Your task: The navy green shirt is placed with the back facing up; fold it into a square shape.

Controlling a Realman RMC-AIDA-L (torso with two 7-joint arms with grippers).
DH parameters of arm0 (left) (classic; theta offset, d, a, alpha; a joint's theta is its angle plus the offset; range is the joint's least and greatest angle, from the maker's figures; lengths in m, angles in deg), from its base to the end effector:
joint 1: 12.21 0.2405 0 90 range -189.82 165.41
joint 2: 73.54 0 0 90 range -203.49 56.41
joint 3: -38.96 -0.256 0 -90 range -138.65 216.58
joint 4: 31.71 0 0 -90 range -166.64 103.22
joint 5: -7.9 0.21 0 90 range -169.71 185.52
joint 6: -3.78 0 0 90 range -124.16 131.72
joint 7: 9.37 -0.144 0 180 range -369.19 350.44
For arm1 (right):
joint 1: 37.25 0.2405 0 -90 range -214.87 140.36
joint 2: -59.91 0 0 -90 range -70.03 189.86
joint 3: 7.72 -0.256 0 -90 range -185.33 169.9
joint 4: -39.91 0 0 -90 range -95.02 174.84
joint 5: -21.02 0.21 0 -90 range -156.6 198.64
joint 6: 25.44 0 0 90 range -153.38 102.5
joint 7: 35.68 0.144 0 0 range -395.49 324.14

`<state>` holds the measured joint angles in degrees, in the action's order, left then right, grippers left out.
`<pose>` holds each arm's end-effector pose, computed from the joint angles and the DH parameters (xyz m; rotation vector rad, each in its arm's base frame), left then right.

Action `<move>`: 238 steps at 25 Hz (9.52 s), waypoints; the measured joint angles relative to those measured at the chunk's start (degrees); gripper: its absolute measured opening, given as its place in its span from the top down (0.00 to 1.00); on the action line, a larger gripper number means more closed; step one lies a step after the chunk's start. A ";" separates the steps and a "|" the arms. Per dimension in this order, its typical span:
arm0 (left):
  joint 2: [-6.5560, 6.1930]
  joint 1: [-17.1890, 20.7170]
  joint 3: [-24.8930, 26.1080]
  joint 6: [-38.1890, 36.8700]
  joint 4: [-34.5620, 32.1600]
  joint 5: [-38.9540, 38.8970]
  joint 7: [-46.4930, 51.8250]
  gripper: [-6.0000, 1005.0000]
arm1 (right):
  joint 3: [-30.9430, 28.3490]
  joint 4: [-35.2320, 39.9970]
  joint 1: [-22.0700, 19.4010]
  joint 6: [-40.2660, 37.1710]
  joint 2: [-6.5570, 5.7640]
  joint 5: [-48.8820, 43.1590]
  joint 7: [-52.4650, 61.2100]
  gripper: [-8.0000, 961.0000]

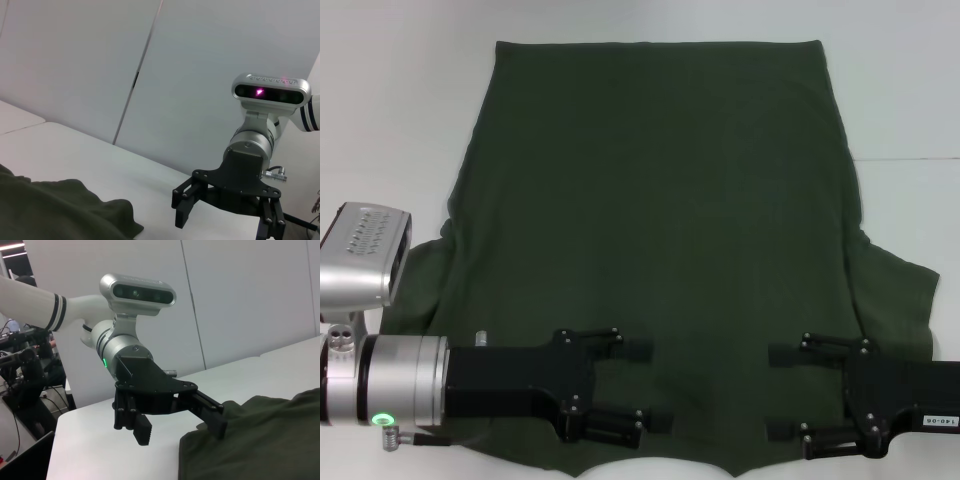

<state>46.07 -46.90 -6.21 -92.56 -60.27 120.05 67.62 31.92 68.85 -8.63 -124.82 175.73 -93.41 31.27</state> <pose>-0.2266 0.3097 -0.0369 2.9421 0.5916 0.8778 0.2740 0.2912 -0.0018 -2.8683 0.4666 0.8321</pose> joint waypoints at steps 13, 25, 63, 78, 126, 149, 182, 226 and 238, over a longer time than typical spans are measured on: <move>-0.09 0.07 0.00 -0.07 0.00 0.00 0.00 0.07 | 0.21 -0.03 -0.24 -0.25 -0.09 0.00 0.24 0.07; -0.09 -0.02 0.25 -0.59 0.00 -0.30 0.08 0.07 | 0.26 -0.03 -0.16 -0.38 -0.09 0.00 0.35 0.07; -5.90 4.54 28.55 27.62 -4.56 16.68 54.67 0.07 | 0.97 0.49 0.03 -0.47 -0.37 0.00 -0.15 0.07; -6.14 2.44 24.71 32.75 0.44 18.34 51.94 0.07 | 0.96 0.50 0.03 -0.46 -0.44 0.00 -0.15 0.07; -5.90 0.84 20.13 35.81 1.01 18.55 51.31 0.99 | 0.96 0.50 0.76 -0.34 -0.70 -0.09 -0.15 0.07; -13.74 -10.10 22.77 28.53 -7.08 41.98 61.62 0.99 | 0.96 0.50 0.20 -0.22 -0.70 -0.09 0.27 0.07; -6.49 -26.42 18.65 29.27 2.02 49.33 78.72 0.94 | 1.05 0.42 0.12 -0.11 -0.53 -1.50 -0.15 0.07; -1.59 -9.72 14.95 50.96 5.13 17.31 46.68 0.08 | 0.92 -0.03 -0.60 0.59 -0.52 -1.58 0.39 0.07; -1.56 -9.88 14.99 53.30 4.98 17.13 44.11 0.08 | 0.96 -0.03 -0.37 0.95 -0.61 -1.58 0.49 0.07</move>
<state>44.52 -56.78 8.78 -39.26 -55.30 137.19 111.73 32.89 68.83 -9.00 -123.87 175.12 -94.99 31.76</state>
